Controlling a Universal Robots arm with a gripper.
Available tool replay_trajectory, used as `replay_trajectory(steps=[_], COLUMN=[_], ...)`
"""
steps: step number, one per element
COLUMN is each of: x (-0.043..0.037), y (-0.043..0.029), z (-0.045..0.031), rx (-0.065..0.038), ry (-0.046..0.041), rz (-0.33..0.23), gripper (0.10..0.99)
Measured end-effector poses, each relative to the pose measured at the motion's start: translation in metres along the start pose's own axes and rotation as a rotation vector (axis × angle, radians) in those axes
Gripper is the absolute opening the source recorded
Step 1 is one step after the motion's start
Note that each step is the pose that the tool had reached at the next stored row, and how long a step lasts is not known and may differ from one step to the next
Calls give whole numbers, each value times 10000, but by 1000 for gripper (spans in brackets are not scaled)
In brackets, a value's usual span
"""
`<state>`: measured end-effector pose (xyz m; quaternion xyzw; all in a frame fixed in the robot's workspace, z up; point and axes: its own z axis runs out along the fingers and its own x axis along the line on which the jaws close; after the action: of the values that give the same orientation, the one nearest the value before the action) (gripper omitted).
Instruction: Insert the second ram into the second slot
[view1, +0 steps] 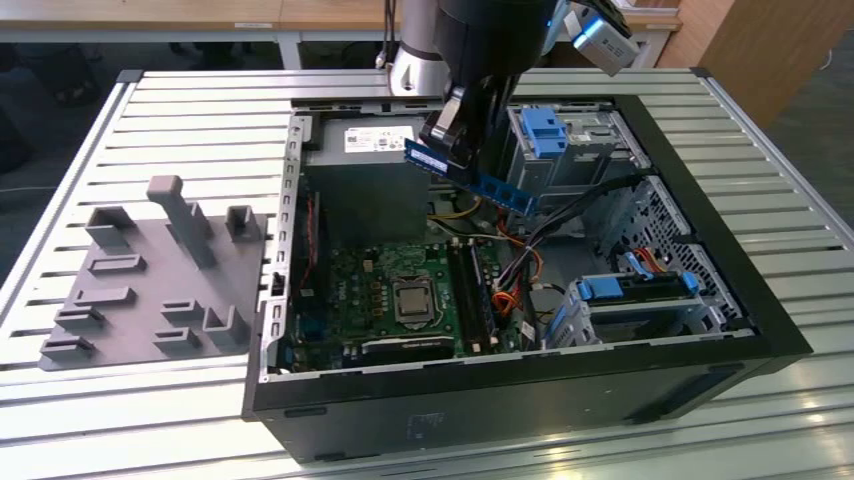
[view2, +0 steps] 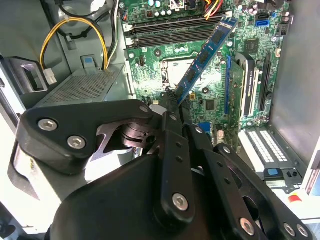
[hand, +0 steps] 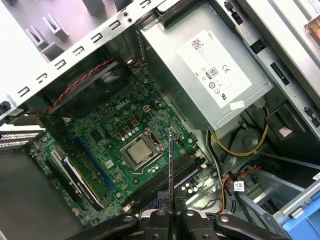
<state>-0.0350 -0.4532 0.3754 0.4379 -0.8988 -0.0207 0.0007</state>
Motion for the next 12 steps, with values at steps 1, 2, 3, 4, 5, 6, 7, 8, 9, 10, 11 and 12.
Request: replay_trajectory(steps=[1, 2, 3, 4, 5, 6, 7, 8, 9, 10, 11, 12], x=[0, 0, 0, 0, 0, 0, 0, 0, 0, 0, 0, 0], y=[0, 0, 0, 0, 0, 0, 0, 0, 0, 0, 0, 0], z=[0, 1, 1, 1, 1, 2, 2, 2, 3, 3, 3, 3], rx=[0, 0, 1, 1, 1, 1, 1, 1, 2, 1, 1, 2], ry=[0, 0, -1, 0, 0, -1, -2, -2, -2, -3, -3, -3], rz=[8, 15, 23, 32, 41, 51, 61, 70, 78, 86, 94, 102], gripper=[137, 137, 137, 137, 137, 137, 137, 137, 137, 137, 137, 137])
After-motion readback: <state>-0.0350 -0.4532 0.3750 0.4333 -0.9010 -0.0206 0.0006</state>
